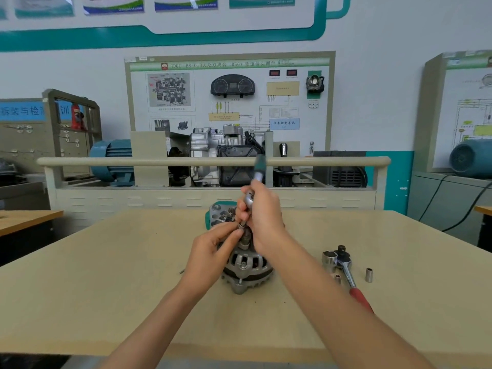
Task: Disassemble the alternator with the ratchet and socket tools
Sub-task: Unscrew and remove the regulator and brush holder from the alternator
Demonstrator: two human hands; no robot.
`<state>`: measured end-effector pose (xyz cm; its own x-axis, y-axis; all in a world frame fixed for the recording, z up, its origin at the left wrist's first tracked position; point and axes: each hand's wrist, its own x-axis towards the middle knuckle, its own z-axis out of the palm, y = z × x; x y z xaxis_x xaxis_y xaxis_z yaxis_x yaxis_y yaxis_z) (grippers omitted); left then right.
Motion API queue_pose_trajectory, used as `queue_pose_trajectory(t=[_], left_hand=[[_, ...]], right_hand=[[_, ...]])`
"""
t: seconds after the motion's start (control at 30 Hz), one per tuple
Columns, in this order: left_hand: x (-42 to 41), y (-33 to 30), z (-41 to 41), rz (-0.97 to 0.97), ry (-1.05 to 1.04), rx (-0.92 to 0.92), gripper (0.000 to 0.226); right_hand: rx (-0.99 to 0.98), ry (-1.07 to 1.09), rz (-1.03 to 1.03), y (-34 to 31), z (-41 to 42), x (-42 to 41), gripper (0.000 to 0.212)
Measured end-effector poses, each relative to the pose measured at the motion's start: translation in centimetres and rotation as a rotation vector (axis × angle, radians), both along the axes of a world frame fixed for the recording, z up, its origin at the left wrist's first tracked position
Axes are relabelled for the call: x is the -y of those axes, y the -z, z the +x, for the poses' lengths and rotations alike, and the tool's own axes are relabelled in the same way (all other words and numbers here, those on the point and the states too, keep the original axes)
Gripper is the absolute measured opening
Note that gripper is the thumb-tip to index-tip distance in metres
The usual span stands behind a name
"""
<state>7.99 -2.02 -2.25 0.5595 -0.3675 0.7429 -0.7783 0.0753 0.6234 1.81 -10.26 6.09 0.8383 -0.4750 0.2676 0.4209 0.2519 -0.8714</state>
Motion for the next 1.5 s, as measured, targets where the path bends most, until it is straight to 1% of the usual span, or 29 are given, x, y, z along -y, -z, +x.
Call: queue_pose_trajectory(t=[0.07, 0.1, 0.13, 0.17, 0.2, 0.27, 0.33, 0.37, 0.4, 0.5, 0.57, 0.6, 0.63, 0.77, 0.8, 0.83, 0.87, 0.9, 0.97, 1.03, 1.07, 1.1, 1.2, 1.27, 1.3, 1.33, 1.43, 1.5], left_hand=[[0.1, 0.0, 0.0, 0.004, -0.008, 0.022, 0.023], [0.1, 0.1, -0.1, 0.009, -0.012, 0.031, 0.023], [0.1, 0.1, -0.1, 0.011, -0.012, 0.036, 0.023], [0.0, 0.1, -0.1, 0.012, -0.012, 0.036, 0.023], [-0.1, 0.1, -0.1, 0.014, -0.014, 0.034, 0.022], [-0.3, 0.1, 0.1, 0.027, -0.022, 0.038, 0.017], [-0.2, 0.2, 0.2, 0.022, -0.027, 0.033, 0.016], [0.0, 0.2, 0.1, 0.004, -0.02, 0.018, 0.018], [0.1, 0.1, 0.1, -0.015, -0.011, 0.007, 0.021], [0.3, 0.2, -0.1, -0.012, -0.003, 0.035, 0.026], [0.1, 0.3, 0.0, 0.007, -0.01, 0.036, 0.025], [-0.1, 0.4, 0.1, 0.007, -0.01, 0.03, 0.024], [-0.2, 0.4, 0.1, 0.002, -0.005, 0.024, 0.023], [-0.1, 0.2, 0.0, 0.014, -0.007, 0.033, 0.021], [0.0, 0.1, 0.0, 0.007, -0.002, 0.028, 0.02], [0.1, 0.1, -0.1, -0.003, 0.005, 0.026, 0.02], [0.2, 0.1, -0.1, -0.015, 0.007, 0.031, 0.022], [0.2, 0.2, -0.2, -0.02, 0.004, 0.039, 0.026], [0.1, 0.3, -0.2, -0.017, -0.012, 0.04, 0.032], [-0.1, 0.4, 0.0, -0.005, -0.024, 0.036, 0.031], [-0.2, 0.4, 0.1, 0.003, -0.02, 0.037, 0.029], [-0.2, 0.4, 0.1, 0.007, -0.011, 0.041, 0.027], [-0.2, 0.3, 0.1, 0.002, 0.001, 0.04, 0.019], [-0.1, 0.3, 0.0, -0.017, 0.004, 0.03, 0.02], [-0.1, 0.3, 0.0, -0.021, 0.004, 0.027, 0.02], [-0.1, 0.3, 0.1, -0.019, 0.002, 0.025, 0.02], [-0.1, 0.6, 0.1, -0.013, -0.024, 0.029, 0.024], [-0.2, 0.5, -0.1, -0.021, -0.031, 0.036, 0.031]], right_hand=[[0.15, 0.177, 0.113, 1.5, -0.3, -1.4, 0.029], [0.205, 0.214, 0.173, 1.9, -0.5, -2.1, 0.028], [0.221, 0.216, 0.209, 2.1, -0.5, -2.2, 0.027], [0.193, 0.189, 0.205, 1.9, -0.4, -2.0, 0.026], [0.135, 0.131, 0.159, 1.3, -0.3, -1.6, 0.026], [-0.007, -0.046, 0.021, -0.3, -0.4, -0.3, 0.026], [-0.078, -0.148, -0.072, -1.2, -0.4, 0.5, 0.026], [-0.07, -0.127, -0.075, -1.2, -0.3, 0.6, 0.027], [-0.033, -0.058, -0.051, -0.7, -0.3, 0.2, 0.027], [0.179, 0.197, 0.133, 1.8, -0.7, -1.8, 0.026], [0.224, 0.225, 0.257, 2.4, -0.7, -2.8, 0.025], [0.196, 0.222, 0.255, 2.2, -0.6, -2.7, 0.026], [0.152, 0.195, 0.2, 1.7, -0.5, -2.3, 0.025], [-0.05, -0.091, -0.135, -1.1, -0.7, -0.1, 0.026], [-0.068, -0.123, -0.203, -1.2, -0.7, 0.0, 0.027], [-0.058, -0.102, -0.239, -1.1, -0.7, -0.2, 0.028], [-0.018, -0.024, -0.238, -0.5, -0.6, -0.7, 0.029], [0.048, 0.082, -0.201, 0.2, -0.6, -1.3, 0.03], [0.189, 0.235, -0.019, 1.7, -0.5, -2.6, 0.029], [0.241, 0.266, 0.189, 2.0, -0.4, -3.2, 0.027], [0.227, 0.261, 0.231, 1.9, -0.4, -3.1, 0.026], [0.193, 0.235, 0.203, 1.6, -0.4, -2.7, 0.026], [0.04, 0.003, -0.03, 0.0, -0.4, -0.9, 0.028], [-0.029, -0.089, -0.138, -0.6, -0.5, -0.3, 0.029], [-0.014, -0.069, -0.13, -0.4, -0.4, -0.5, 0.03], [0.033, -0.004, -0.087, 0.1, -0.3, -0.9, 0.03], [0.211, 0.203, 0.13, 2.1, -0.5, -2.7, 0.026], [0.229, 0.223, 0.205, 2.4, -0.3, -3.1, 0.025]])
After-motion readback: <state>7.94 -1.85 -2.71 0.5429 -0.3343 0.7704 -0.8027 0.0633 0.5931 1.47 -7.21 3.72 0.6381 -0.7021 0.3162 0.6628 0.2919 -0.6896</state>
